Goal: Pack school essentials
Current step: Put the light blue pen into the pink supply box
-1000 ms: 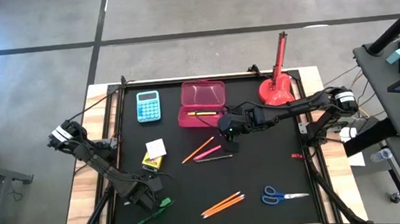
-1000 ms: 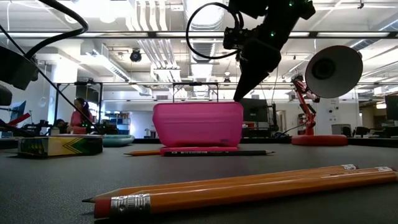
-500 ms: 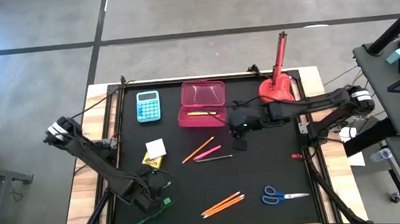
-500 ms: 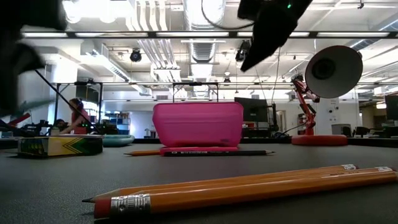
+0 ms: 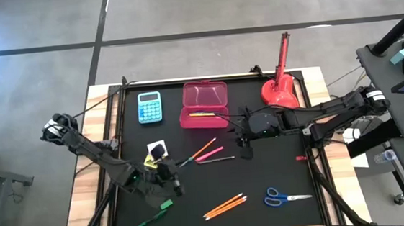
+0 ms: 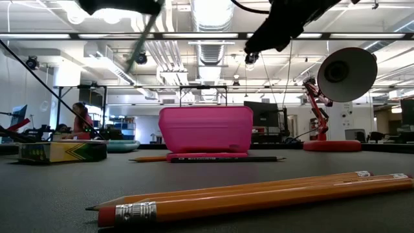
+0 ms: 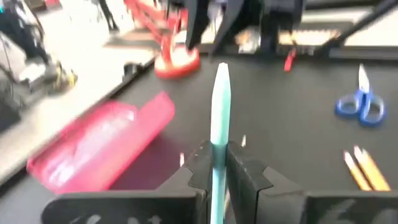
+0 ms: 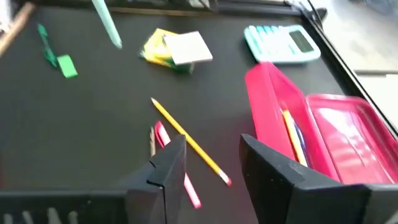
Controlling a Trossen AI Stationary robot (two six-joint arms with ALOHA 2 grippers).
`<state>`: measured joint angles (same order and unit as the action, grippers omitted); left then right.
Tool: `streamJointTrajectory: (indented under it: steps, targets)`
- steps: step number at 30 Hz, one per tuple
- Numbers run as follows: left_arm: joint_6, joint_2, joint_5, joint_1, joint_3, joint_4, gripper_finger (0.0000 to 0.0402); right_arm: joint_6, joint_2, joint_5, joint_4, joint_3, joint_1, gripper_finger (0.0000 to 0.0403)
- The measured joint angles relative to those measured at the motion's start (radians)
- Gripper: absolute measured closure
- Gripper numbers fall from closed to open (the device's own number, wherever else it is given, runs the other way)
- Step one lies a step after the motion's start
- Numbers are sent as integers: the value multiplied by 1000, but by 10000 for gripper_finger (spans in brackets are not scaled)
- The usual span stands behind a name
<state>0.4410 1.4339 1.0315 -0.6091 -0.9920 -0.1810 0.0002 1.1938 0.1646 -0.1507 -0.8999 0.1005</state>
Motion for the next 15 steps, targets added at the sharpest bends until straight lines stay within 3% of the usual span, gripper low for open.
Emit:
streamJointTrajectory:
  steps: [7,15]
  targets:
    - [-400,32,1,127,18,456,391,-96,23,-201,201,15,1,247]
    - [-608,71,-158,191,38,741,391,-129,53,-225,323,9,0,247]
